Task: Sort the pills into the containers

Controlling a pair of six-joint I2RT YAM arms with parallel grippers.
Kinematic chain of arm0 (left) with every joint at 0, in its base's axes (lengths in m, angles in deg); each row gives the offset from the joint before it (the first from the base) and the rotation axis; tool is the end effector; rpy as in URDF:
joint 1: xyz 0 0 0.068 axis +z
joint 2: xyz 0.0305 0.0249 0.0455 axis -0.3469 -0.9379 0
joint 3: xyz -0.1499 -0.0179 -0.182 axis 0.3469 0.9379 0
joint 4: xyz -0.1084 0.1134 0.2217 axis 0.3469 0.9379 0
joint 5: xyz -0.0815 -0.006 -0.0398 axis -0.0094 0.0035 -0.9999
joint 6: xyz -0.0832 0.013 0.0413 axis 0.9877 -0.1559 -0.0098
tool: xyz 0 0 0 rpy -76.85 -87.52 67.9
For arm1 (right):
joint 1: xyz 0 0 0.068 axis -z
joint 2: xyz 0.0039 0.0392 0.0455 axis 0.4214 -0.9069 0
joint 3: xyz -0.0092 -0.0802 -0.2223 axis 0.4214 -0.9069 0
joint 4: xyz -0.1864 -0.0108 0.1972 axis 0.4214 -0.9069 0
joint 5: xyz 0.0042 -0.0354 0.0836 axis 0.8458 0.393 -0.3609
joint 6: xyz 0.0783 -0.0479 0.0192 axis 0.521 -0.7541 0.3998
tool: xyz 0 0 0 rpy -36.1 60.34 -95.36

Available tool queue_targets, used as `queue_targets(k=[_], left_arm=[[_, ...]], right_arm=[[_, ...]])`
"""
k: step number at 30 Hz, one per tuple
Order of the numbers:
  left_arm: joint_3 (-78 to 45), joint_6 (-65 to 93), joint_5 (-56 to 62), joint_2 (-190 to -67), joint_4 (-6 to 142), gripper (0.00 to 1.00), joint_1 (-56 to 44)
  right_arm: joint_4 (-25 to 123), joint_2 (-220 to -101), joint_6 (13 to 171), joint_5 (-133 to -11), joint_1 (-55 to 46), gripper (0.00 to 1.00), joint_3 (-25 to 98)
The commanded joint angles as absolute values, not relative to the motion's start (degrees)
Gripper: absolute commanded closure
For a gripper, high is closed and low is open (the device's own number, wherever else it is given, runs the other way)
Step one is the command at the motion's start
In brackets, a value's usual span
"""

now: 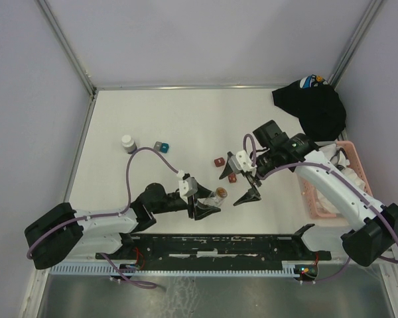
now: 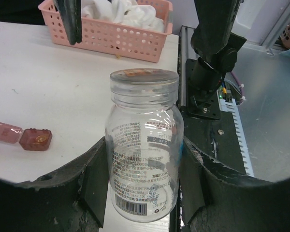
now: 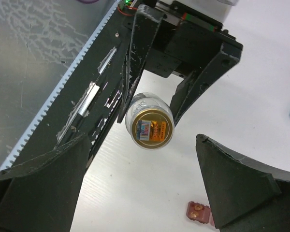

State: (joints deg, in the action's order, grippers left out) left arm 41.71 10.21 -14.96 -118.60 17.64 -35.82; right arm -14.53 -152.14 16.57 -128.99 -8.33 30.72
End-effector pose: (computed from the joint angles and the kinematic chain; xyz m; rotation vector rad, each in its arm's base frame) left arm 0.1259 -0.2548 0.1613 1.0299 1.3326 -1.2129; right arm 0.1717 0.2037 0.2732 -1.8703 1.1557 1.1725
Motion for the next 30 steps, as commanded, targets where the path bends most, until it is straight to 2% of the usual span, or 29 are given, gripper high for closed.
queue_targets(k=[1, 7, 30], left_arm=[[38.2, 12.3, -19.8, -121.3, 13.2, 0.97, -35.8], [35.5, 12.8, -22.7, -125.1, 12.5, 0.97, -35.6], [35.2, 14.7, -24.5, -126.9, 9.7, 0.97, -34.3]], right_arm=[[-18.6, -150.6, 3.5, -130.6, -8.3, 0.01, 29.2], [-16.3, -150.6, 3.1, -127.7, -9.8, 0.02, 27.6], [-10.4, -150.3, 11.4, -123.1, -11.7, 0.45, 27.6]])
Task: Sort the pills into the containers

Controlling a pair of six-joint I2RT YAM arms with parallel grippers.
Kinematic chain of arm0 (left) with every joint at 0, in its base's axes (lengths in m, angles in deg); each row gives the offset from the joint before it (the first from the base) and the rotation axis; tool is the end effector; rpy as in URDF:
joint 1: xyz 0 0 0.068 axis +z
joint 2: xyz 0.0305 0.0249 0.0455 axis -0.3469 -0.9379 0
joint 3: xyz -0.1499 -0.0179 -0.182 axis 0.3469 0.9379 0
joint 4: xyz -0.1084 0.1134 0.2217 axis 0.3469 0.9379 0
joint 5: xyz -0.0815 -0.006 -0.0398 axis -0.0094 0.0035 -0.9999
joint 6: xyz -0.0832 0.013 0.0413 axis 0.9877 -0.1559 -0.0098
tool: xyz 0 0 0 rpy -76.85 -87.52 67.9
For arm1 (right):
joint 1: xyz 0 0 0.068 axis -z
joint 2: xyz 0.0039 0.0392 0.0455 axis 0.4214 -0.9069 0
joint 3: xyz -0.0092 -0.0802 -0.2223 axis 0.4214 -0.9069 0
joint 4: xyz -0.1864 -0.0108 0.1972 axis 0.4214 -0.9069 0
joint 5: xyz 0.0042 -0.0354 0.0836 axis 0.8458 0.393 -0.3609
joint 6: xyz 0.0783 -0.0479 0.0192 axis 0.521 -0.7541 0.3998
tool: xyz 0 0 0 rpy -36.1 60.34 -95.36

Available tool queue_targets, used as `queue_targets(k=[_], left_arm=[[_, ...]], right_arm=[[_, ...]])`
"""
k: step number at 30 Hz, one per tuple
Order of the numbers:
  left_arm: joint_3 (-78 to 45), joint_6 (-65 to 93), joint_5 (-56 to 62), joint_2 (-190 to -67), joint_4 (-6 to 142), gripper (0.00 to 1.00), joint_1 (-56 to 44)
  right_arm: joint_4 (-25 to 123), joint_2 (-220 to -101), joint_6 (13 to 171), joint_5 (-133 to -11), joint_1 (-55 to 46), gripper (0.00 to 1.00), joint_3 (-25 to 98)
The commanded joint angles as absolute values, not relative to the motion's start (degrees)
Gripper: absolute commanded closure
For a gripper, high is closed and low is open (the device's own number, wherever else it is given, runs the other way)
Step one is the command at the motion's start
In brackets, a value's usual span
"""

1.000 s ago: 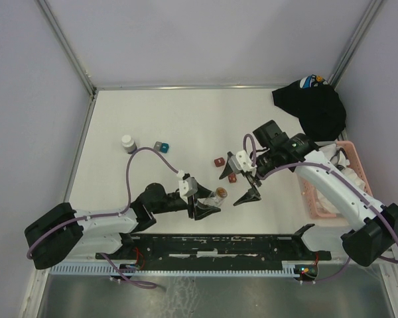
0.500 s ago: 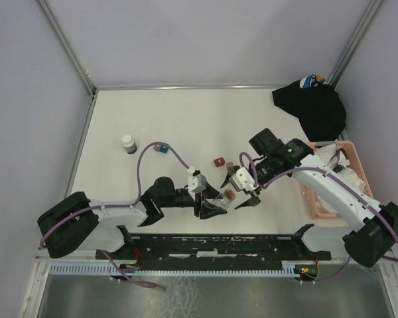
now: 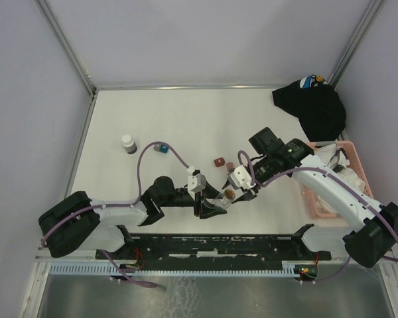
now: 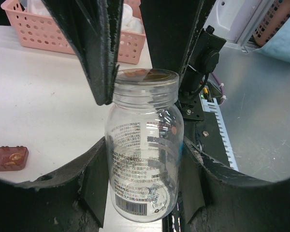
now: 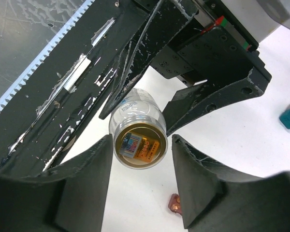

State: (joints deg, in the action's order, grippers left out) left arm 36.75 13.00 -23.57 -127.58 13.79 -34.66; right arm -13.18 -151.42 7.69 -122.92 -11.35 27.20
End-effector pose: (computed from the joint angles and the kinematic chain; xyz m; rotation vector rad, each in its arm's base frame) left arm 0.1306 -0.2707 0.1590 1.1096 1.3190 -1.3413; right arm 0.1628 0.2087 0.2513 -2.0195 1.0289 1.0253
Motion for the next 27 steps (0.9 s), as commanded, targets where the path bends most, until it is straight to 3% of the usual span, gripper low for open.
queue_targets(k=[1, 8, 19, 27], left_arm=[[35.3, 14.7, -24.2, -126.8, 9.7, 0.97, -34.3], [37.7, 14.6, -17.9, -124.5, 5.5, 0.97, -34.3], [37.8, 9.5, 6.4, -122.9, 4.8, 0.97, -34.4], [37.8, 8.3, 12.1, -124.0, 7.4, 0.97, -34.5]], right_arm=[[-10.0, -150.3, 12.0, -123.0, -11.8, 0.47, 27.5], [-4.0, -151.1, 21.5, -120.9, -12.6, 0.56, 27.4], [9.4, -161.3, 60.0, -112.7, -13.6, 0.69, 32.4], [11.6, -165.6, 73.1, -108.2, -13.7, 0.7, 35.1]])
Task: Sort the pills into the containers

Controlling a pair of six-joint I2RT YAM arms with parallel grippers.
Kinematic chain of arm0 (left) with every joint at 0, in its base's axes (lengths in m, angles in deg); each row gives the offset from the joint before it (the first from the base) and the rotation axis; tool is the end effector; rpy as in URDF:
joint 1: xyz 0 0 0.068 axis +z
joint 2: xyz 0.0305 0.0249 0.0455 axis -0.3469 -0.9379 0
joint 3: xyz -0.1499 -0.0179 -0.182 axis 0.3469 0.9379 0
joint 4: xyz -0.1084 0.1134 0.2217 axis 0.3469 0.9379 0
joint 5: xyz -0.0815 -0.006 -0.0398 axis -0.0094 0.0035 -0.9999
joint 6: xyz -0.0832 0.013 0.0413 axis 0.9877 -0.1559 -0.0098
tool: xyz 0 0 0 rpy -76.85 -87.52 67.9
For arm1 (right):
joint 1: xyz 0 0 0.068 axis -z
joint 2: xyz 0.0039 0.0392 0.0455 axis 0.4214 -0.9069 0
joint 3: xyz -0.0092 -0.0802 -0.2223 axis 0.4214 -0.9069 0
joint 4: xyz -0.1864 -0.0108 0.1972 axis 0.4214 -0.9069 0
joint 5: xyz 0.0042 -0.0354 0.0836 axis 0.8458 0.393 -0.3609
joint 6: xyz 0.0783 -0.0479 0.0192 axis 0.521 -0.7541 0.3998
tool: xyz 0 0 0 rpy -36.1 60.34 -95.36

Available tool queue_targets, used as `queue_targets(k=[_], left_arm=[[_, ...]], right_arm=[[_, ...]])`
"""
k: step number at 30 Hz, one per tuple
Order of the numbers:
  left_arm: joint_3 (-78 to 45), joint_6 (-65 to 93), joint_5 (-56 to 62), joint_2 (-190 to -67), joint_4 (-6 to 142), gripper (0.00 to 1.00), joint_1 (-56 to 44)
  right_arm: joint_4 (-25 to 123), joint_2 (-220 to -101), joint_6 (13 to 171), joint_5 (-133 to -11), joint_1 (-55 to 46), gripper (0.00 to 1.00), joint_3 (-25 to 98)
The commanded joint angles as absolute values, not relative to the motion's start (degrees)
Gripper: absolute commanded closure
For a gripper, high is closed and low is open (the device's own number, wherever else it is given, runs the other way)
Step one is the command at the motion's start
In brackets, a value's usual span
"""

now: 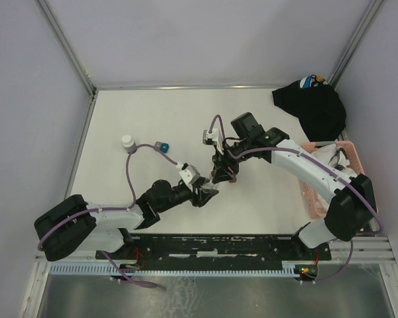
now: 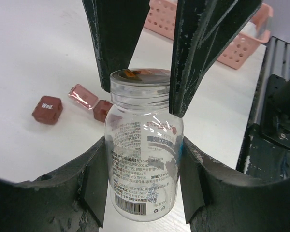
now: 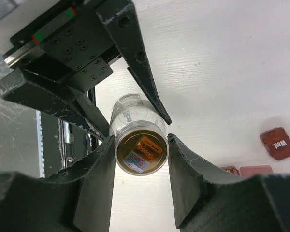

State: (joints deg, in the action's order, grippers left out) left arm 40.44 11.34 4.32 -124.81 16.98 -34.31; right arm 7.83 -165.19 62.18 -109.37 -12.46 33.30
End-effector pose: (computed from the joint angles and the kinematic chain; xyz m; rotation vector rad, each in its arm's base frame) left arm 0.1640 -0.2488 0.1416 0.7538 1.5294 -0.9407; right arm 0.2366 0.2556 0.2267 -1.4950 1.9392 1.0862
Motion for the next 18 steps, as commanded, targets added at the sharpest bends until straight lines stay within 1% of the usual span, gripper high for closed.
queue_targets(k=[1, 2, 3, 4, 5, 7, 8, 13, 18], left_arm=[[38.1, 8.3, 11.7, -124.0, 7.5, 0.97, -34.5], [38.4, 8.4, 11.1, -124.1, 7.4, 0.97, -34.5], [38.9, 8.5, 10.1, -124.1, 7.3, 0.97, -34.5], [39.3, 8.6, 8.7, -124.1, 7.2, 0.97, -34.5], [39.7, 8.7, 7.0, -124.1, 7.0, 0.97, -34.5], [40.6, 9.3, 3.3, -124.3, 6.3, 0.97, -34.5], [40.9, 9.7, 1.7, -124.5, 6.0, 0.97, -34.5], [41.7, 11.6, -4.6, -125.5, 4.2, 0.97, -34.5], [40.0, 12.1, -9.8, -125.6, 6.1, 0.97, -34.5]], right_arm=[[11.3, -165.4, 72.8, -109.8, -13.6, 0.58, 35.4], [10.2, -165.2, 71.5, -111.4, -13.5, 0.42, 35.8], [9.2, -164.7, 70.4, -112.7, -13.4, 0.29, 36.2], [8.1, -164.0, 69.2, -113.8, -13.1, 0.18, 36.6], [7.5, -163.2, 67.8, -114.5, -12.6, 0.12, 36.8], [7.0, -160.9, 65.2, -115.8, -11.3, 0.03, 36.6], [7.0, -159.2, 63.3, -116.6, -10.6, 0.01, 35.9], [6.4, -154.5, 55.3, -122.4, -8.3, 0.01, 32.9], [-1.4, -152.7, 37.6, -126.1, -8.1, 0.01, 31.1]])
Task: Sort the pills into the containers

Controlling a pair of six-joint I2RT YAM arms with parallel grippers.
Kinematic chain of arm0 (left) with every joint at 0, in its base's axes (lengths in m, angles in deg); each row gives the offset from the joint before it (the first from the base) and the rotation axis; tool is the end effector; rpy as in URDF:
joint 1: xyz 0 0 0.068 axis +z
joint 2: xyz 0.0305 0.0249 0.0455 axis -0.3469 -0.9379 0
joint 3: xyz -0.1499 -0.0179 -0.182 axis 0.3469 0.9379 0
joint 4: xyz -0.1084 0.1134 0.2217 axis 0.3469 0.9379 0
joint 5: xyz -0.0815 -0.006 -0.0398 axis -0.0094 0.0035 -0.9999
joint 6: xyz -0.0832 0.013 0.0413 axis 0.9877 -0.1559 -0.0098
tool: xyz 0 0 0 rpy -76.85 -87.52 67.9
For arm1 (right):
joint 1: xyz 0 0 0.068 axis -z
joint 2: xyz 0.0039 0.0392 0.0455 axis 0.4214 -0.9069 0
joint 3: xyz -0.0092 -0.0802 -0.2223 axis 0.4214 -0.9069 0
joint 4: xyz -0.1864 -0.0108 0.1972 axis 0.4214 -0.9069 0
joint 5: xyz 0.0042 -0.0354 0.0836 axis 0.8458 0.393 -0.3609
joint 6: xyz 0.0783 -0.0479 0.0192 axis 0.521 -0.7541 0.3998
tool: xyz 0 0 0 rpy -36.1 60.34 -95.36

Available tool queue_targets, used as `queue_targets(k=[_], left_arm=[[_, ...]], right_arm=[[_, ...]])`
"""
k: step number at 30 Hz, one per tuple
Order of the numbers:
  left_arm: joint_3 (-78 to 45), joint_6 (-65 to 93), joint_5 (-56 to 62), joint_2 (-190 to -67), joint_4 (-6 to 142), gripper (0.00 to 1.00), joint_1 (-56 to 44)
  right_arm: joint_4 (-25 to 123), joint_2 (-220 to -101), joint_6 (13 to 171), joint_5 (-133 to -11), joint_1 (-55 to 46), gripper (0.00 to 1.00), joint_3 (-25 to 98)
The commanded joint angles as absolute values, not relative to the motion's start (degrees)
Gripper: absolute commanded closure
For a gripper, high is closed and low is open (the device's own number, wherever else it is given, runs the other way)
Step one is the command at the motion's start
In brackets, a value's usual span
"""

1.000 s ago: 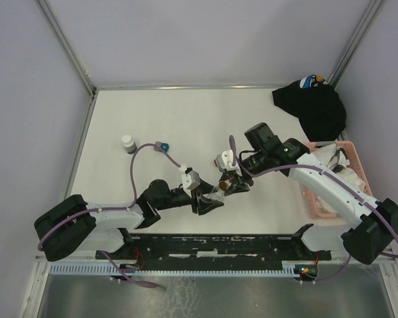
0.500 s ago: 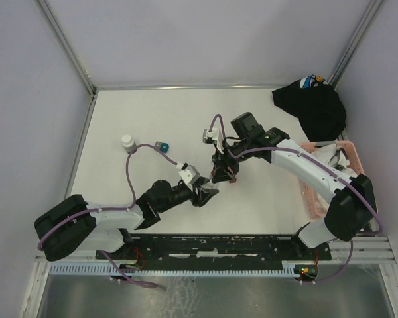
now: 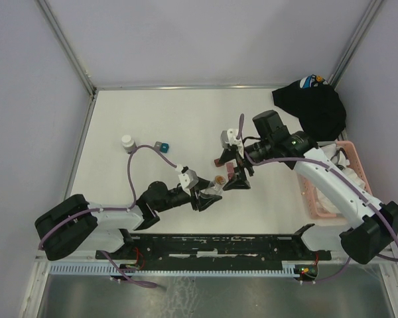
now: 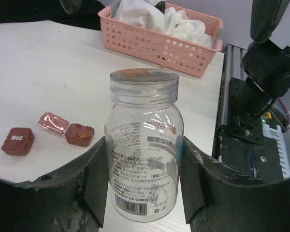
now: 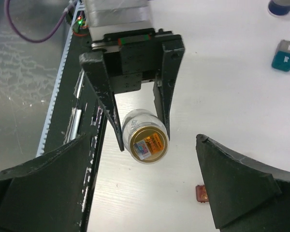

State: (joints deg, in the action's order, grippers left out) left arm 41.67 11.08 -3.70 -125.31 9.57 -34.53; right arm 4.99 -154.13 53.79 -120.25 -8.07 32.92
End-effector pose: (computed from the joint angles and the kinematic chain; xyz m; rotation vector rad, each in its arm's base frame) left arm 0.1502 -0.2513 0.1520 0.8369 1.3907 -1.0686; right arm 0.2154 0.2230 0.2887 -1.5365 1.5959 1.1553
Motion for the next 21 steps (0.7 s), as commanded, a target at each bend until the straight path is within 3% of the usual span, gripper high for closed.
queue_targets(k=[1, 4, 8, 14, 21], left_arm=[[39.6, 12.1, -11.3, -125.7, 6.5, 0.97, -34.5], [38.3, 12.5, -14.1, -126.6, 7.5, 0.97, -34.5], [37.2, 13.2, -15.6, -128.1, 7.3, 0.97, -34.5], [36.8, 13.5, -15.9, -129.1, 6.6, 0.97, -34.5], [36.5, 13.5, -16.1, -129.1, 6.9, 0.97, -34.5]], right_arm=[[-3.7, -152.7, 32.9, -126.6, -8.2, 0.01, 30.6], [-9.8, -153.3, 20.8, -127.3, -8.1, 0.01, 29.6], [-11.8, -154.6, 18.8, -126.8, -8.3, 0.01, 30.3], [-10.5, -155.4, 21.4, -125.4, -8.7, 0.26, 30.7], [-6.8, -155.6, 25.3, -123.4, -10.2, 0.33, 29.7]])
